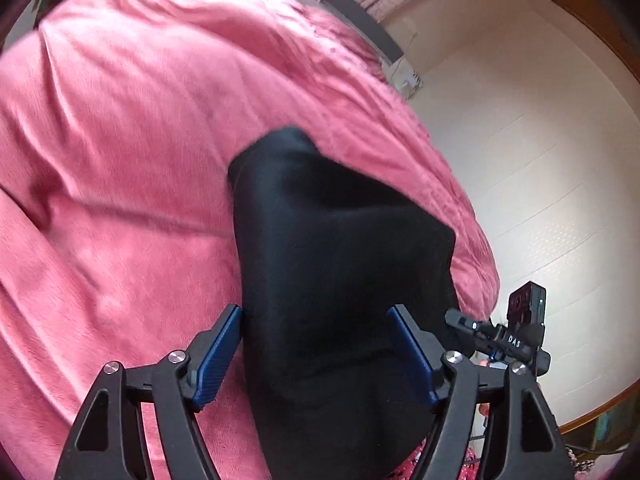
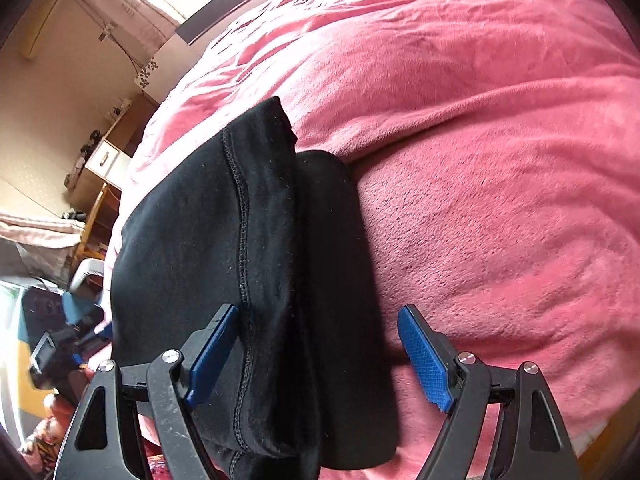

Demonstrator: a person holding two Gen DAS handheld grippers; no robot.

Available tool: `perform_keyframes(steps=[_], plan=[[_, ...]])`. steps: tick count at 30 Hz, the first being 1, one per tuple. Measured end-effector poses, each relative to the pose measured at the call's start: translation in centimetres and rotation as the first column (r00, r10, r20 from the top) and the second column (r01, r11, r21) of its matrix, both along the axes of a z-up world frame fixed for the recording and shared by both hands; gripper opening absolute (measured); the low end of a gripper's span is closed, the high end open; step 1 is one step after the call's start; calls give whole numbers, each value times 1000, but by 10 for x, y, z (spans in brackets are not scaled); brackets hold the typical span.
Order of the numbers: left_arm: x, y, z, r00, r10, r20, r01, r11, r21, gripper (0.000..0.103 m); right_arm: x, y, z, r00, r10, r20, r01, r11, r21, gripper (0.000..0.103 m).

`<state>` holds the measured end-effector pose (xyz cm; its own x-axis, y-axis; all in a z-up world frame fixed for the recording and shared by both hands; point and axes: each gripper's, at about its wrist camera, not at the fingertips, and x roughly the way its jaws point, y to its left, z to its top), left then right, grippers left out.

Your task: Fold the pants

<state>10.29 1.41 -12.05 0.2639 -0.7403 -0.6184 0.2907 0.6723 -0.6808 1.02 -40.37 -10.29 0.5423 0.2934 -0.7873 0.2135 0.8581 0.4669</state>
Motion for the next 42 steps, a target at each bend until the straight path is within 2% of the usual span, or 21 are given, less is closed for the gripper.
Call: perform_keyframes(steps=[3, 6, 13, 17, 18, 22, 25, 31, 38, 42], plan=[[-1, -10, -15, 996, -54, -72, 53, 998, -24, 75, 1, -2, -7, 1000, -6, -1, 6, 998, 60, 82], [-10, -18, -22, 993, -88, -80, 87, 996, -18, 75, 2, -3, -17, 1000, -6, -9, 8, 991, 134, 82], [-3, -28, -20, 992, -98, -84, 97, 995, -16, 75, 9, 12, -24, 999, 35, -3, -35, 994, 105, 83], [-11, -35, -14, 995, -95, -17, 96, 995, 37, 65, 12, 13, -33, 1000, 20, -9, -18, 992, 129, 83], [-15, -35, -12, 996, -94, 5, 94, 995, 44, 60, 11, 14, -34, 1000, 22, -5, -21, 992, 126, 82], [-36, -38, 5, 988, -116, 103, 104, 988, 117, 49, 8, 20, -28, 998, 58, 23, -60, 995, 82, 71], [-46, -41, 20, 978, -138, 159, 113, 981, 161, 46, 7, 29, -20, 996, 79, 44, -81, 996, 42, 65], [-58, -39, 35, 966, -131, 225, 90, 979, 182, 43, 9, 47, -4, 992, 91, 89, -93, 995, 21, 53], [-44, -11, 56, 954, -69, 291, 15, 983, 184, 42, 27, 70, 19, 977, 126, 175, -129, 992, 6, 50], [-22, -5, 68, 941, -45, 335, -26, 979, 204, 42, 64, 81, 29, 968, 152, 200, -152, 988, -12, 50]])
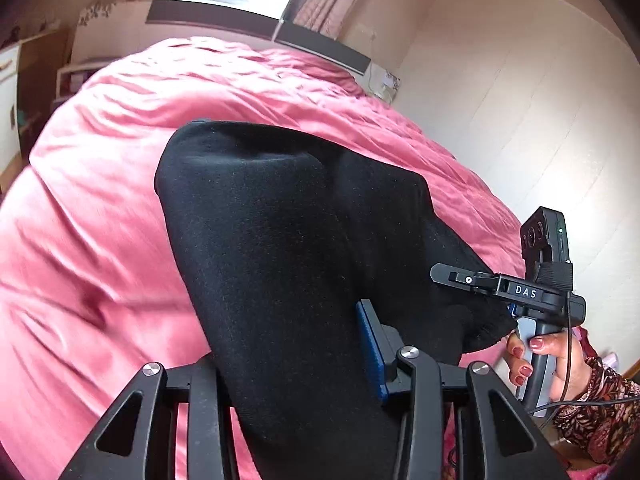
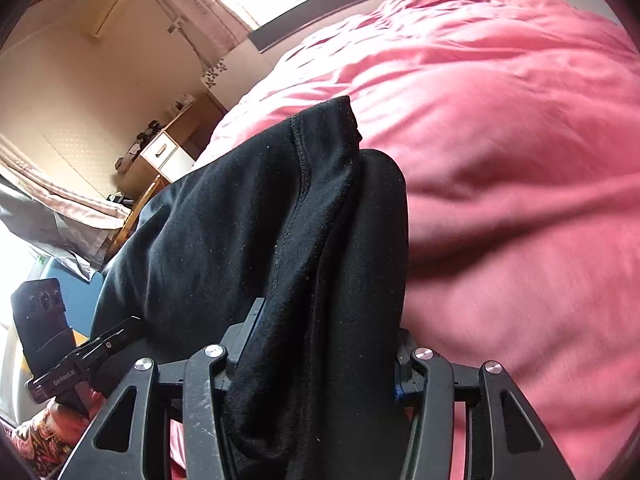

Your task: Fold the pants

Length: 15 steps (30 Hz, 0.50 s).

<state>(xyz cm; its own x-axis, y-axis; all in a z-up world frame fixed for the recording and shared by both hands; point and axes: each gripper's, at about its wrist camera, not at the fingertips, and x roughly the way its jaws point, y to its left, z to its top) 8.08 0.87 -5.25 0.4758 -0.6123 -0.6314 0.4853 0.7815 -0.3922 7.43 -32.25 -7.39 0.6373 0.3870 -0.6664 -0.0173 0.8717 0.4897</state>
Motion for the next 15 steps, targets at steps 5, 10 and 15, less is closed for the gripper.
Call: perform_keyframes(steps=[5, 10, 15], plan=[[50, 7, 12, 998, 56, 34, -56, 998, 0, 42, 61, 10, 19, 998, 26, 48, -24, 999, -36, 50], [112, 5, 16, 993, 97, 61, -98, 995, 19, 42, 122, 17, 30, 997, 13, 82, -8, 998, -59, 50], [176, 5, 7, 992, 111, 67, -115, 992, 53, 45, 178, 16, 19, 995, -21, 97, 26, 999, -43, 50]])
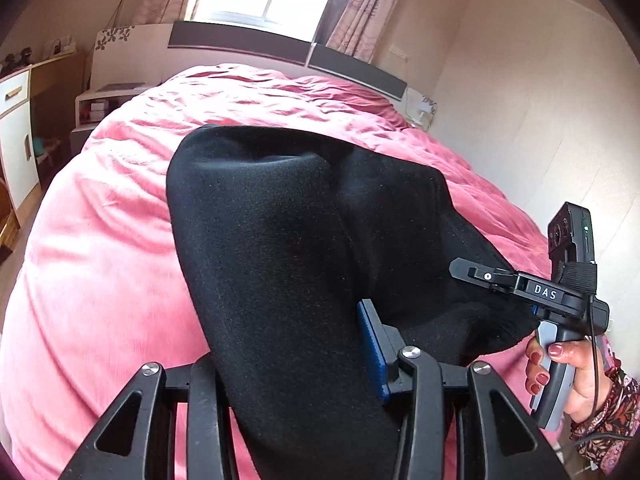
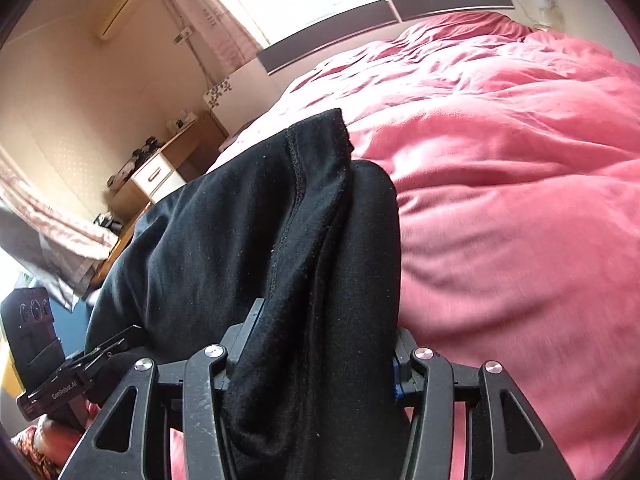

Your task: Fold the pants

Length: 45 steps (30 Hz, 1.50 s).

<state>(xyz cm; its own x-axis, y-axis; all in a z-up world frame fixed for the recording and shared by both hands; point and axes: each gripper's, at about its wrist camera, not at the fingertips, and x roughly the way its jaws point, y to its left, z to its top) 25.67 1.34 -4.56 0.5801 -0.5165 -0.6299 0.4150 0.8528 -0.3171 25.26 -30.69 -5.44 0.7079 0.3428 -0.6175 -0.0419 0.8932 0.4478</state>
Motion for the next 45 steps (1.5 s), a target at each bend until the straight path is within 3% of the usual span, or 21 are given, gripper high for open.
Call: perform_keyframes(steps=[3, 7, 9, 13, 16, 19, 21, 25, 32, 37, 45], plan=[[35, -6, -29, 996, 17, -85, -14, 999, 32, 52, 25, -5, -27, 998, -36, -56, 35, 999, -16, 57], [41, 14, -50, 990, 63, -127, -70, 996, -54, 69, 26, -11, -54, 998, -50, -46, 49, 999, -17, 76], [34, 24, -55, 990, 48, -131, -60, 994, -94, 69, 18, -16, -56, 998, -43, -40, 43, 999, -12, 78], [4, 40, -54, 990, 84, -113, -96, 990, -105, 69, 3, -15, -46, 997, -74, -35, 71, 993, -90, 82], [-28, 44, -49, 986, 155, -59, -159, 986, -60, 69, -25, -14, -37, 991, -131, -31, 127, 986, -105, 84], [-49, 31, -52, 991, 131, -17, -130, 991, 14, 69, -48, -8, -40, 990, -129, -65, 117, 981, -156, 85], [-57, 17, -60, 996, 87, -36, -83, 993, 80, 69, -57, 0, -43, 988, -133, -75, 115, 971, -208, 85], [-79, 3, -73, 994, 60, -92, -41, 980, 197, 67, -88, -5, -42, 976, -190, -105, 172, 972, -162, 85], [-136, 13, -79, 985, 131, -108, -114, 982, 150, 67, -157, 16, -38, 974, -201, -107, 180, 968, -176, 85], [-170, 10, -81, 970, 229, -81, -205, 950, 234, 67, -192, 43, -54, 970, -191, -152, 165, 972, -170, 88], [-214, 13, -61, 968, 246, 41, -247, 922, 298, 67, -229, 82, -55, 981, -157, -117, 114, 944, -311, 102]])
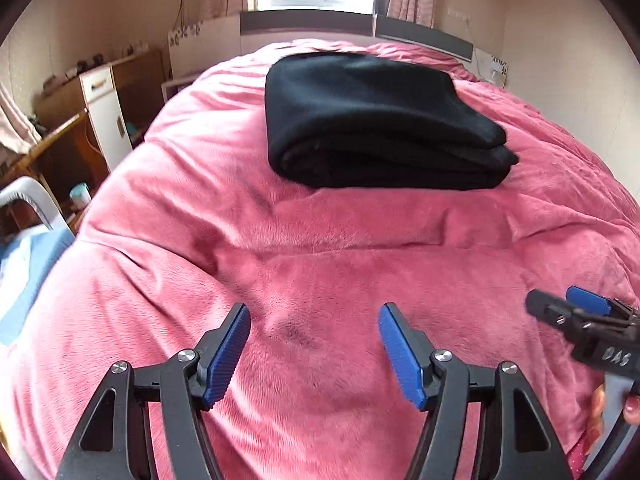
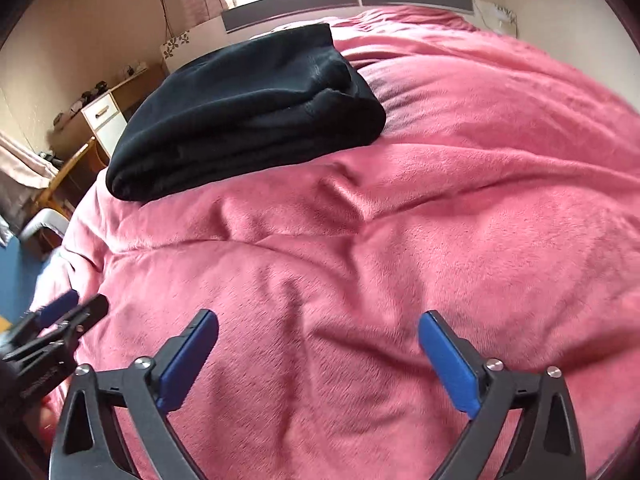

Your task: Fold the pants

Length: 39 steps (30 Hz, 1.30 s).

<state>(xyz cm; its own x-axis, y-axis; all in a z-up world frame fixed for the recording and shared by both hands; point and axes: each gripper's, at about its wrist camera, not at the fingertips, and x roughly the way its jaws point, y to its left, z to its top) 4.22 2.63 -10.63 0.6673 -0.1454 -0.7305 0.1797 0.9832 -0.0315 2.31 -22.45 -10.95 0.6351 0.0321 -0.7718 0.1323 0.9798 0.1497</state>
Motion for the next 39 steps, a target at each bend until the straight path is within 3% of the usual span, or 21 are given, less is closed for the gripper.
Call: perform_keyframes(steps=[7, 15, 22, 39], plan=[[-31, 2, 35, 993, 74, 91, -78, 996, 39, 69, -19, 21, 41, 996, -55, 69, 64, 990, -126, 103], [-39, -1, 66, 981, 145, 127, -153, 987, 56, 69, -34, 53, 91, 978, 19, 210, 22, 981, -191, 103], [-41, 13, 73, 975, 189, 114, -191, 982, 6, 69, -34, 56, 89, 984, 12, 177, 17, 987, -159, 103], [-45, 12, 76, 973, 188, 132, -191, 982, 8, 69, -37, 66, 87, 983, 49, 179, -26, 991, -128, 103]])
